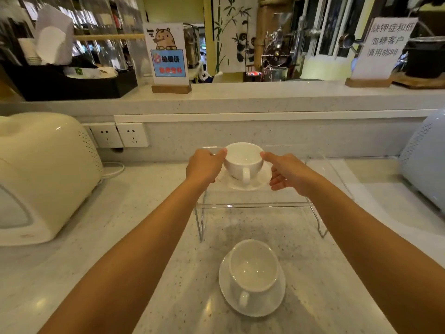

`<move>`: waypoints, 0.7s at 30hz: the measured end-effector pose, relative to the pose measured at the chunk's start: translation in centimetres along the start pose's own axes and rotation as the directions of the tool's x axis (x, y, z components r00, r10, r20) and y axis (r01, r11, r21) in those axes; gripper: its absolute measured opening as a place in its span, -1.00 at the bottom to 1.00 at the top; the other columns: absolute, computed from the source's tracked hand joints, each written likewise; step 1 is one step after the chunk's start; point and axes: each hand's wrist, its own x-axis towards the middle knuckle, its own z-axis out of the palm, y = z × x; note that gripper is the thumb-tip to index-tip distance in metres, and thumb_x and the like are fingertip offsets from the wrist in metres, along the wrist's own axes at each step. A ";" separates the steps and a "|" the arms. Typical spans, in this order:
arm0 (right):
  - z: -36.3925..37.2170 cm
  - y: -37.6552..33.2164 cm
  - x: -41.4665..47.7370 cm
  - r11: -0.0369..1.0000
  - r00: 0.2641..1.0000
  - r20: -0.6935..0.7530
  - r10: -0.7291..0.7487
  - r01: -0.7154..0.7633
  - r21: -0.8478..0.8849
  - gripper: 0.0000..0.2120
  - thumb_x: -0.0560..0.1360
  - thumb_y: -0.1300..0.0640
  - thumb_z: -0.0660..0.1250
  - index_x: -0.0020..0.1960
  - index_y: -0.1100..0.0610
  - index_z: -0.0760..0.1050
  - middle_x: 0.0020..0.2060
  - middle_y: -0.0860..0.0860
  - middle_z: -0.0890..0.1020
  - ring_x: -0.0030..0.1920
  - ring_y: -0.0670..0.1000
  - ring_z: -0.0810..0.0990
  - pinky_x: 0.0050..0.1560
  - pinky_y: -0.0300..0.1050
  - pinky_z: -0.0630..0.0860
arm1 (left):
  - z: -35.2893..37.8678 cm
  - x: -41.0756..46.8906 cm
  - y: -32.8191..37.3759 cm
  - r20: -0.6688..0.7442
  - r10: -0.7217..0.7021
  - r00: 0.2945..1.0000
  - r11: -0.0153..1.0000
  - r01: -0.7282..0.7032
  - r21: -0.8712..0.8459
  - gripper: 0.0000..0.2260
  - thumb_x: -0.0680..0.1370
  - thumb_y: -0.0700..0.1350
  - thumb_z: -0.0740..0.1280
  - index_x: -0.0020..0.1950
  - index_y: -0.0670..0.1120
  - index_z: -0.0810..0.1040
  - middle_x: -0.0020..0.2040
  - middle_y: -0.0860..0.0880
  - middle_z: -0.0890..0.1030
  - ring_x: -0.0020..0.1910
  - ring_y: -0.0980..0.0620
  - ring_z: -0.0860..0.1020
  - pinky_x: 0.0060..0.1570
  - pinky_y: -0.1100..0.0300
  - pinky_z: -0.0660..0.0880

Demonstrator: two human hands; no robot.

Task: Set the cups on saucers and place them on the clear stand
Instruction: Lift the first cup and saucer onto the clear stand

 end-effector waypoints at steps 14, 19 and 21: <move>-1.1 2.6 -7.5 0.938 0.925 -0.223 -0.307 0.333 0.092 -0.74 0.51 -0.06 0.19 0.01 0.10 0.50 -0.20 0.05 0.60 -0.26 -0.02 0.59 -0.35 -0.22 0.57 | -2.2 -7.4 -1.9 -0.065 0.229 0.971 0.973 -0.229 0.010 -0.68 0.49 0.14 0.23 0.12 -0.02 0.52 -0.05 0.07 0.59 -0.08 0.10 0.58 -0.12 0.18 0.53; 0.6 10.1 -11.8 0.962 0.948 -0.235 -0.214 0.247 0.117 -0.84 0.50 0.06 0.25 -0.03 0.10 0.54 -0.28 0.06 0.61 -0.36 -0.03 0.60 -0.43 -0.21 0.57 | -1.4 -13.8 -7.7 -0.116 0.250 0.961 0.960 -0.262 -0.100 -0.94 0.48 0.12 0.23 -0.13 0.24 0.49 -0.20 0.26 0.58 -0.14 0.37 0.53 -0.26 0.54 0.45; 1.6 12.6 -12.6 0.992 0.974 -0.204 -0.095 0.109 0.059 -0.76 0.48 0.01 0.26 0.03 0.15 0.53 -0.23 0.05 0.61 -0.29 0.02 0.60 -0.41 -0.19 0.56 | -0.5 -15.2 -10.1 -0.069 0.166 0.984 0.983 -0.170 -0.063 -0.97 0.49 0.11 0.25 -0.15 0.26 0.45 -0.16 0.26 0.57 -0.13 0.38 0.51 -0.29 0.50 0.45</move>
